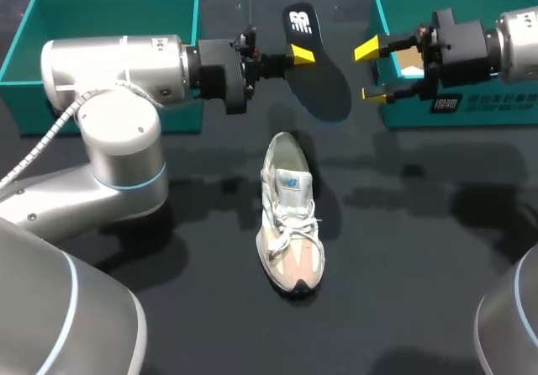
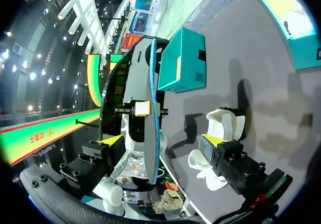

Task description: Take the shoe out of the shoebox, open the shoe tongue, remove and reinsert the insole, then place the shoe into the shoebox

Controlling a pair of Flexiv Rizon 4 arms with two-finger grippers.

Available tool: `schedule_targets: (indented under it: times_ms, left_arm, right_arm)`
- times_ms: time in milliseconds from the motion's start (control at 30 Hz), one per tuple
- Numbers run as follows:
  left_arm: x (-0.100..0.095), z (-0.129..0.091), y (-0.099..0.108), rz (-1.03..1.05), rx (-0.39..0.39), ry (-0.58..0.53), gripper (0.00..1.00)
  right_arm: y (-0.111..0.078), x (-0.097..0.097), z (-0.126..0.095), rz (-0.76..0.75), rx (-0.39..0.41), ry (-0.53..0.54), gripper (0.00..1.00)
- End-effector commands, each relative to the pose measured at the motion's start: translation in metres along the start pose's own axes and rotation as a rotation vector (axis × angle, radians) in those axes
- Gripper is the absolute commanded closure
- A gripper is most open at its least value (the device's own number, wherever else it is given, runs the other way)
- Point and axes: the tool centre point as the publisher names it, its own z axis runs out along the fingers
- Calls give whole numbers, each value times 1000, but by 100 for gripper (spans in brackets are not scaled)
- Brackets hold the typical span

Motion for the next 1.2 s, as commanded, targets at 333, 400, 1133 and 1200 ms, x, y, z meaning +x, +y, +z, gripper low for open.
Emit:
schedule_targets:
  times_ms: [333,400,1133,1200]
  left_arm:
    - [4,10,1,15,-9,1,100]
    - [4,10,1,10,-5,2,100]
    - [-2,16,-10,42,18,-23,100]
    - [-2,17,-10,46,18,-24,100]
  right_arm:
    - [-3,2,18,-26,-4,42,2]
    - [-3,2,20,-30,-3,50,9]
    - [-1,-1,43,-52,51,110,63]
    - [-2,0,44,-51,56,113,66]
